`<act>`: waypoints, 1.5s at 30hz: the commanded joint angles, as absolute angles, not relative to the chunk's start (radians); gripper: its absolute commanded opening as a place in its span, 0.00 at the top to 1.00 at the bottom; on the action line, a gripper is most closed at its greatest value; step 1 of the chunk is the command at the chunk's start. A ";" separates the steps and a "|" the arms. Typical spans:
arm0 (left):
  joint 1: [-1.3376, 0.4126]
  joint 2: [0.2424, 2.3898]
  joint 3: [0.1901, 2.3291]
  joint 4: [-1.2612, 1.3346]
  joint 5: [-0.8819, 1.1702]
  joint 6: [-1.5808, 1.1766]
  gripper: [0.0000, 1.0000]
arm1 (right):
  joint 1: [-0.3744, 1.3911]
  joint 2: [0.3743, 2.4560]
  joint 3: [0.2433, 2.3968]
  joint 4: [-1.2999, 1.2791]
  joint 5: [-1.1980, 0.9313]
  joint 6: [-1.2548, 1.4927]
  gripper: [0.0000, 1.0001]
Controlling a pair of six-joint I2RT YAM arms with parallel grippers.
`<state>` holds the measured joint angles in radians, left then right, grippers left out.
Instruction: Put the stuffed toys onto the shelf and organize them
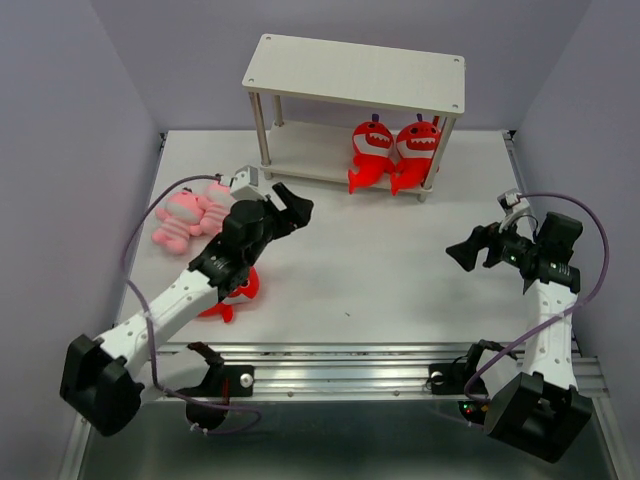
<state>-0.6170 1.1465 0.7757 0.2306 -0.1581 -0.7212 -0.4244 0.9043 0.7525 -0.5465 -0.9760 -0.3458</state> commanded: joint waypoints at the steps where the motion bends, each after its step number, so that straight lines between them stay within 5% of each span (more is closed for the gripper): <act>1: -0.614 0.965 0.765 -0.110 -0.288 -0.767 0.08 | -0.431 0.887 0.758 -0.563 -1.028 -0.391 0.00; 6: -0.611 0.868 0.796 -0.423 -0.420 -1.004 0.01 | -0.431 0.882 0.758 -0.560 -1.026 -0.385 0.00; 10: -0.609 0.989 0.917 -0.813 -0.526 -1.173 0.01 | -0.431 0.882 0.759 -0.560 -1.025 -0.384 0.00; 25: -0.526 1.328 0.876 -0.804 -0.489 -1.177 0.02 | -0.431 0.876 0.758 -0.551 -0.997 -0.377 0.00; 29: -0.473 1.330 0.809 -0.715 -0.399 -1.135 0.16 | -0.431 0.876 0.758 -0.548 -0.996 -0.377 0.00; 35: -0.466 1.301 0.795 -0.667 -0.360 -1.109 0.51 | -0.431 0.865 0.756 -0.546 -0.994 -0.377 0.00; 38: -0.466 1.275 0.807 -0.673 -0.377 -1.097 0.55 | -0.431 0.862 0.755 -0.548 -0.992 -0.377 0.00; 39: -0.465 1.266 0.813 -0.681 -0.383 -1.095 0.54 | -0.431 0.861 0.755 -0.548 -0.992 -0.377 0.00; 42: -0.466 1.218 0.850 -0.727 -0.414 -1.098 0.23 | -0.431 0.861 0.755 -0.546 -0.992 -0.377 0.00; 45: -0.465 1.200 0.906 -0.842 -0.489 -1.130 0.05 | -0.431 0.859 0.755 -0.545 -0.994 -0.373 0.00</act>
<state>-0.4675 1.2503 0.8196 -0.7078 -0.3782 -1.1069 -0.4244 0.8764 0.7525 -0.5682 -0.9909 -0.3706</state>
